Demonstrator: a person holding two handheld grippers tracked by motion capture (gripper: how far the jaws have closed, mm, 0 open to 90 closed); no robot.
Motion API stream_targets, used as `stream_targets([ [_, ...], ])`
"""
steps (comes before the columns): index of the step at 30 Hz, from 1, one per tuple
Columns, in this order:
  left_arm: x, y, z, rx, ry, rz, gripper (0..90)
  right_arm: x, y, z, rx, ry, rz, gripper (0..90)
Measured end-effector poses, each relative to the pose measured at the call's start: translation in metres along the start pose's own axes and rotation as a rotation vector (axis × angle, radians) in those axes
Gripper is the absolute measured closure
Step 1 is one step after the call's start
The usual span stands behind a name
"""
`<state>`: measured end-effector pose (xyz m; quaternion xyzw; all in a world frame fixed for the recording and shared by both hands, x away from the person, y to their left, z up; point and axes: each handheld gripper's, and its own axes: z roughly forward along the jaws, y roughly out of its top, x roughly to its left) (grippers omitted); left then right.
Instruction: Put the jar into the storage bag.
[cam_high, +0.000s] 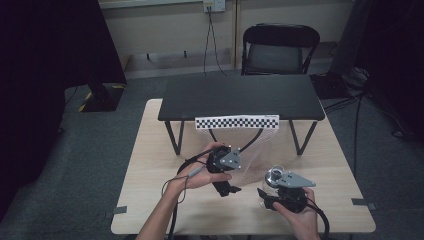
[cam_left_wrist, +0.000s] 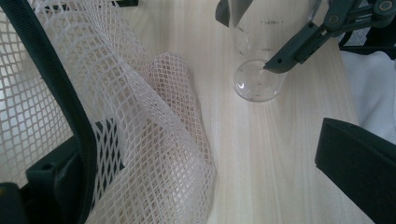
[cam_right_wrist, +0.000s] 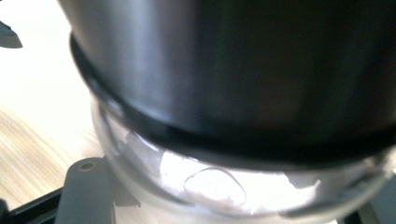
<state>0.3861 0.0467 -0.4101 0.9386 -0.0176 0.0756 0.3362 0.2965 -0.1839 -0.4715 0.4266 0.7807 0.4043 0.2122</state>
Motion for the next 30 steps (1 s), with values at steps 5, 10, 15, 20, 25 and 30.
stream_targets([
  [5, 0.000, 0.000, -0.001, -0.004, -0.002, 0.001, 0.2, -0.004, 0.002, -0.001, -0.002, 0.035, 0.036, 31.5],
  [10, 0.000, 0.000, -0.001, -0.002, -0.003, 0.000, 0.2, -0.007, 0.004, -0.005, -0.020, 0.056, 0.060, 31.5],
  [15, 0.000, 0.000, -0.001, -0.001, -0.004, -0.004, 0.1, -0.011, 0.007, -0.008, -0.040, 0.078, 0.095, 31.5],
  [20, 0.001, -0.001, 0.000, 0.002, -0.005, -0.001, 0.1, -0.014, 0.011, -0.012, -0.060, 0.090, 0.129, 31.6],
  [25, 0.000, 0.000, -0.001, -0.001, -0.005, -0.003, 0.1, -0.015, 0.014, -0.015, -0.110, 0.090, 0.150, 31.5],
  [30, 0.001, -0.001, 0.000, 0.003, -0.005, -0.002, 0.1, -0.015, 0.018, -0.016, -0.118, 0.117, 0.162, 31.6],
])
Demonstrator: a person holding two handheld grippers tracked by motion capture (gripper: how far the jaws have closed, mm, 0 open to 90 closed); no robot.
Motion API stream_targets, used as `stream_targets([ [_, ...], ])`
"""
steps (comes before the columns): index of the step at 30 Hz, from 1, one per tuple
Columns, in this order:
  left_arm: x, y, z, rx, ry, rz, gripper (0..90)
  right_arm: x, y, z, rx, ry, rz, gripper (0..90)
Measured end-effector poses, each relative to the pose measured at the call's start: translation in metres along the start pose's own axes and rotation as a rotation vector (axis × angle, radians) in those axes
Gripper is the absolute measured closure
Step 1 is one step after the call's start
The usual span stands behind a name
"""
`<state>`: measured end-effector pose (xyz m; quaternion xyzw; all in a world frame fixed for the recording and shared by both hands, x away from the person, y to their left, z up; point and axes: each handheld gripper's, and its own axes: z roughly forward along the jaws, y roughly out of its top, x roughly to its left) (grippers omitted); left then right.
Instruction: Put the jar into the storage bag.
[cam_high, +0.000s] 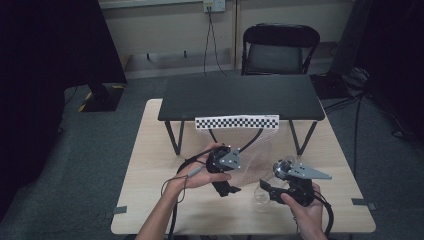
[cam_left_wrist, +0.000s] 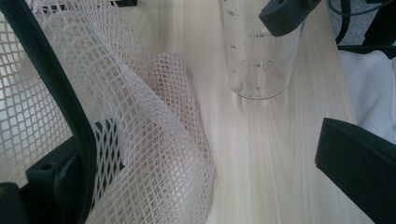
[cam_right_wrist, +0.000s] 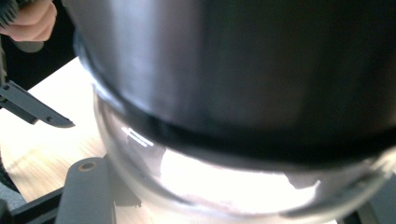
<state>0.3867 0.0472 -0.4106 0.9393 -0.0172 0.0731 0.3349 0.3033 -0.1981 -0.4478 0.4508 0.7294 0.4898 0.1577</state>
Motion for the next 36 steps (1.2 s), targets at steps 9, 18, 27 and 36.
stream_targets([
  [9, 0.000, 0.000, 0.000, 0.001, 0.000, -0.001, 0.1, 0.001, 0.012, -0.003, -0.035, 0.023, 0.030, 31.6],
  [18, 0.001, -0.001, 0.000, 0.003, -0.002, 0.000, 0.1, 0.001, 0.036, -0.010, -0.112, 0.050, 0.059, 31.6],
  [27, 0.000, -0.001, 0.001, 0.001, 0.003, -0.006, 0.1, 0.001, 0.063, -0.019, -0.183, 0.069, 0.077, 31.6],
  [36, 0.000, -0.001, 0.003, 0.008, 0.009, -0.007, 0.1, -0.004, 0.084, -0.016, -0.221, 0.106, 0.151, 31.6],
])
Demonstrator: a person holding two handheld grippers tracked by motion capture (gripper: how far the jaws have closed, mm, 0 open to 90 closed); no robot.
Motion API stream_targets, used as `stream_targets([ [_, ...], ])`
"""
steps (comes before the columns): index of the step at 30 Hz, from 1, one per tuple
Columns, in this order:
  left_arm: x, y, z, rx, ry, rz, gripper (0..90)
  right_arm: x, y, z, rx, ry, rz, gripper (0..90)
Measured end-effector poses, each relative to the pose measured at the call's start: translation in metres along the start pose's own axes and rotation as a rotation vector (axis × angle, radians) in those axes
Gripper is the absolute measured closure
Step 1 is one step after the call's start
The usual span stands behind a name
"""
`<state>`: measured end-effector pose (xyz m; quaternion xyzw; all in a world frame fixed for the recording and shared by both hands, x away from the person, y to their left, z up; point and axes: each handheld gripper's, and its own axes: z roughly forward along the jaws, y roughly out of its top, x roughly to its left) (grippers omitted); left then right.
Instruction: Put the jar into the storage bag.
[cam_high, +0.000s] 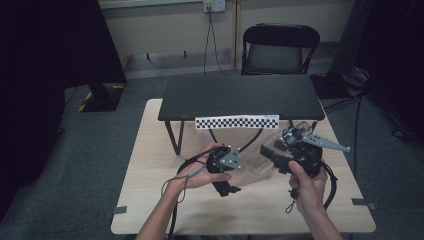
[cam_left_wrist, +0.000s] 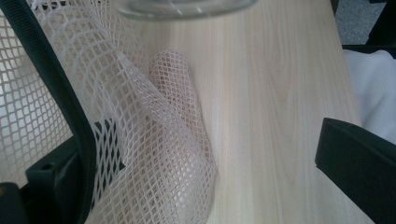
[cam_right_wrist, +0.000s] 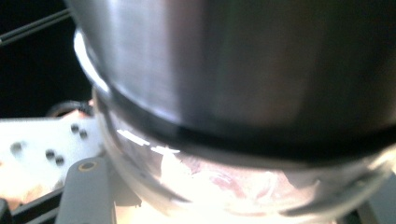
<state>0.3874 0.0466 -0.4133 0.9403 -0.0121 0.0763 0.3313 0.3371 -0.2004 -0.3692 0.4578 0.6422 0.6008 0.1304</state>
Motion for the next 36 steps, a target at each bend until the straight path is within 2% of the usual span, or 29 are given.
stream_targets([
  [9, -0.001, 0.001, -0.002, -0.008, 0.000, -0.002, 0.1, 0.012, 0.020, 0.013, -0.040, 0.030, 0.006, 31.6],
  [11, -0.002, 0.002, -0.003, -0.006, 0.002, 0.003, 0.1, 0.014, 0.024, 0.017, -0.042, 0.033, -0.003, 31.6],
  [20, -0.002, 0.002, -0.005, -0.011, -0.009, 0.004, 0.1, 0.012, 0.034, 0.043, -0.024, 0.041, 0.040, 31.6],
  [28, -0.002, 0.001, -0.006, -0.021, -0.011, 0.003, 0.1, 0.014, 0.043, 0.064, -0.018, 0.011, 0.047, 31.6],
  [36, -0.002, 0.001, -0.009, -0.041, -0.020, 0.016, 0.2, 0.012, 0.037, 0.079, 0.015, -0.046, 0.001, 31.6],
])
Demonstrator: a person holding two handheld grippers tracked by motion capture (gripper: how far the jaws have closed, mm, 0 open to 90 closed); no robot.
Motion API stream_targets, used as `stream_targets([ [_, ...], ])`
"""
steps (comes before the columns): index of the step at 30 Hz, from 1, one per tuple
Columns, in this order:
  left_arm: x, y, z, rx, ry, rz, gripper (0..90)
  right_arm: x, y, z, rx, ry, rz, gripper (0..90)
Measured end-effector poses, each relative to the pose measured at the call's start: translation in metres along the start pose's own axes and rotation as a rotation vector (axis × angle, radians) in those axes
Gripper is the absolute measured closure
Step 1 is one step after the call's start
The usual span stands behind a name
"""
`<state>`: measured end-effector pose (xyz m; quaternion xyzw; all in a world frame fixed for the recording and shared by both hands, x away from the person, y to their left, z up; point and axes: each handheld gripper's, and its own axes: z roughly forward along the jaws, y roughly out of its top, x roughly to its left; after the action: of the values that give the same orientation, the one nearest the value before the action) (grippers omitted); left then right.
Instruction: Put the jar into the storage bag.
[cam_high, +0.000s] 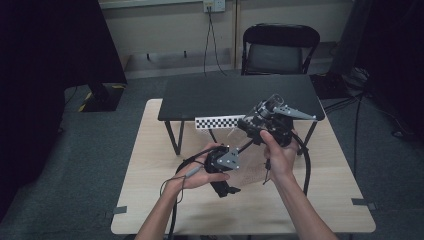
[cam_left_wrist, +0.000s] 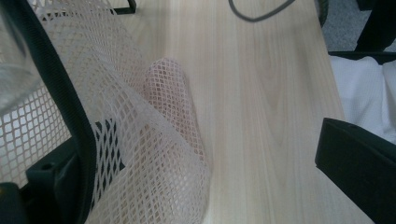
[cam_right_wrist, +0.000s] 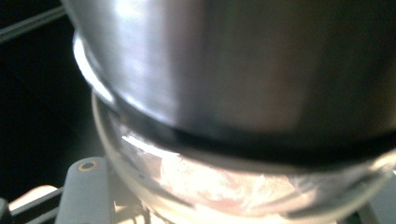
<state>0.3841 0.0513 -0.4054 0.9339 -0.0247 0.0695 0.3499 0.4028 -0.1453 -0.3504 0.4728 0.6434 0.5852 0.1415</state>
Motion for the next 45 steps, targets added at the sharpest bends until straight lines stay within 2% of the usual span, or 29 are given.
stream_targets([
  [2, 0.001, 0.000, 0.000, -0.001, -0.001, -0.001, 0.2, -0.002, -0.004, 0.001, 0.006, -0.011, -0.002, 31.6],
  [5, 0.000, 0.001, 0.001, -0.003, 0.000, -0.001, 0.2, 0.000, -0.010, 0.000, 0.011, -0.049, -0.042, 31.6],
  [9, 0.000, 0.001, 0.002, -0.002, 0.004, -0.002, 0.1, 0.001, -0.014, 0.001, 0.015, -0.063, -0.061, 31.6],
  [13, 0.000, 0.001, 0.001, -0.004, 0.004, -0.002, 0.1, 0.007, -0.018, 0.007, 0.040, -0.086, -0.111, 31.5],
  [15, 0.000, 0.001, 0.001, -0.004, 0.002, -0.003, 0.1, 0.008, -0.019, 0.008, 0.043, -0.090, -0.120, 31.6],
  [23, 0.000, 0.001, 0.002, -0.002, 0.009, 0.000, 0.2, 0.015, -0.028, 0.022, 0.115, -0.129, -0.184, 31.6],
  [28, 0.000, 0.001, 0.002, -0.004, 0.008, -0.001, 0.1, 0.017, -0.033, 0.027, 0.143, -0.147, -0.202, 31.6],
  [35, 0.000, 0.000, 0.002, -0.003, 0.007, 0.004, 0.1, 0.014, -0.037, 0.033, 0.181, -0.157, -0.203, 31.5],
  [41, 0.000, 0.001, 0.003, -0.003, 0.014, 0.003, 0.2, 0.016, -0.039, 0.038, 0.209, -0.173, -0.241, 31.5],
  [45, 0.000, 0.001, 0.004, 0.003, 0.019, 0.007, 0.1, 0.015, -0.041, 0.039, 0.218, -0.173, -0.234, 31.5],
])
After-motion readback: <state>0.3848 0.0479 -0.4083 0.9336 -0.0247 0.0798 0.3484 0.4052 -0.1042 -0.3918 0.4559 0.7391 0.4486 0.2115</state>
